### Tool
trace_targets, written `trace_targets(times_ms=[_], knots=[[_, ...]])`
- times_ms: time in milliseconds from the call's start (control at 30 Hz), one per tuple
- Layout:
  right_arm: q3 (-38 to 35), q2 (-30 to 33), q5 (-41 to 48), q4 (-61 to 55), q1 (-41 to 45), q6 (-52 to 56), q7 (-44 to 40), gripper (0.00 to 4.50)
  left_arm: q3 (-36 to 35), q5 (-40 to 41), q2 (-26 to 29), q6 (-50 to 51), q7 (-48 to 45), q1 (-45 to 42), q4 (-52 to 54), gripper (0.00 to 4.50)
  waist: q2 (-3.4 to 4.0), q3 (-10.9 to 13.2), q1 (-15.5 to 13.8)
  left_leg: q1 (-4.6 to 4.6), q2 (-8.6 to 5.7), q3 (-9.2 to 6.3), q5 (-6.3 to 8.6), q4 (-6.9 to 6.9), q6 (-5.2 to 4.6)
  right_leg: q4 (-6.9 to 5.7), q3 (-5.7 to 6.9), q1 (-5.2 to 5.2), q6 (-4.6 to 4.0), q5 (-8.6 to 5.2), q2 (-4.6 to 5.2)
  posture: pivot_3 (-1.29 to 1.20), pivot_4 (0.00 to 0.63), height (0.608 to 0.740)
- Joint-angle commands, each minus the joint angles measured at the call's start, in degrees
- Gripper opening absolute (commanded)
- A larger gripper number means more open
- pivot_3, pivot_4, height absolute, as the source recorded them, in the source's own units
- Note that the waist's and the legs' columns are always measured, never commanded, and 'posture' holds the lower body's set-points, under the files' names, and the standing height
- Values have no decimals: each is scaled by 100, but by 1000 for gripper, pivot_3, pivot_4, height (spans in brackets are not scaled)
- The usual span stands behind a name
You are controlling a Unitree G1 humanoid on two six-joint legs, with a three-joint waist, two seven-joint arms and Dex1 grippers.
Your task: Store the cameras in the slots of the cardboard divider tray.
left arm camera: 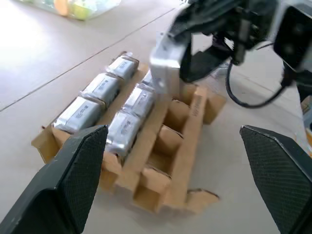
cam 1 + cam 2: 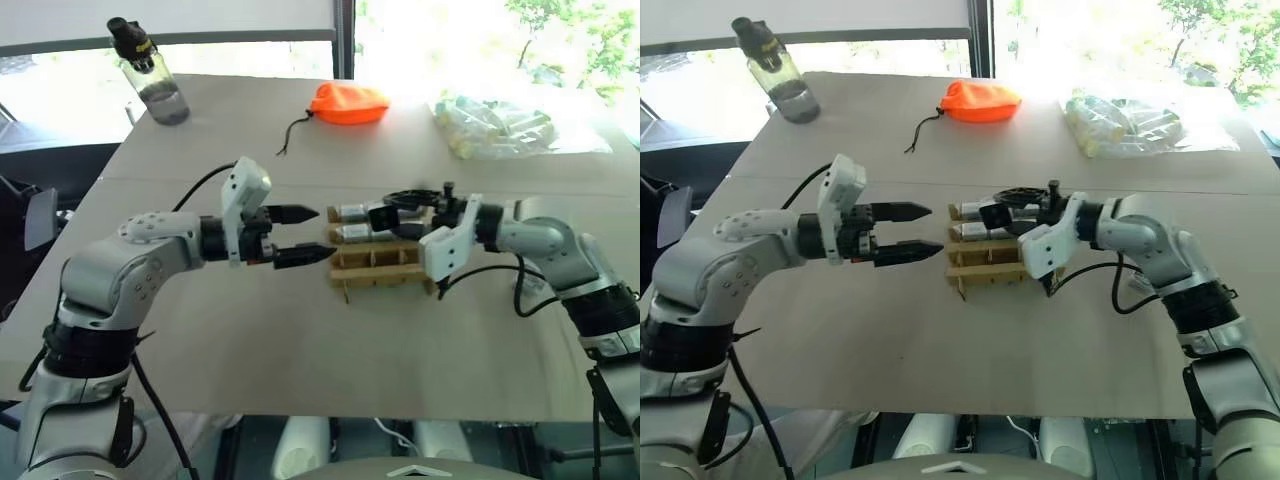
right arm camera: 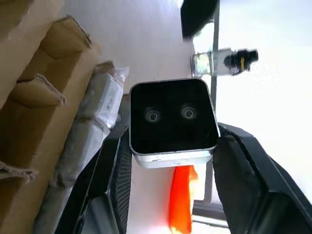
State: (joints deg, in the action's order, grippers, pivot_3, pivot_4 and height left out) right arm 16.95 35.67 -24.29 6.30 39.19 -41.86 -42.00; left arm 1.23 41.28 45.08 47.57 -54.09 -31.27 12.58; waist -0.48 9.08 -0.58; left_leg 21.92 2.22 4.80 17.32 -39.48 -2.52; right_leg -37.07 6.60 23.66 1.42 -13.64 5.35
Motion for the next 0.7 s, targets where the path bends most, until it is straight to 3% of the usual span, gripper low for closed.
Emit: trace_targets(times_ms=[33,433,700], knots=[[114,-19,-284,-77,160,-235,222,1811,164,-203,-77,13,-81,-386,-187,4500,-1,1,10,0,0,-1,0,1,1,1,1,0,0,0,-1,0,150,726],[565,-233,-628,-98,390,-266,260,1811,911,-856,214,-69,-1132,-906,-476,4500,-1,2,70,-3,1,0,-2,0,4,-2,0,0,0,0,-1,0,150,726],[700,-414,-647,-173,589,-221,249,1811,961,-1001,247,85,-1313,-963,-480,4500,-2,3,104,-1,3,-4,-3,-1,4,-3,0,0,0,0,-1,0,150,726]])
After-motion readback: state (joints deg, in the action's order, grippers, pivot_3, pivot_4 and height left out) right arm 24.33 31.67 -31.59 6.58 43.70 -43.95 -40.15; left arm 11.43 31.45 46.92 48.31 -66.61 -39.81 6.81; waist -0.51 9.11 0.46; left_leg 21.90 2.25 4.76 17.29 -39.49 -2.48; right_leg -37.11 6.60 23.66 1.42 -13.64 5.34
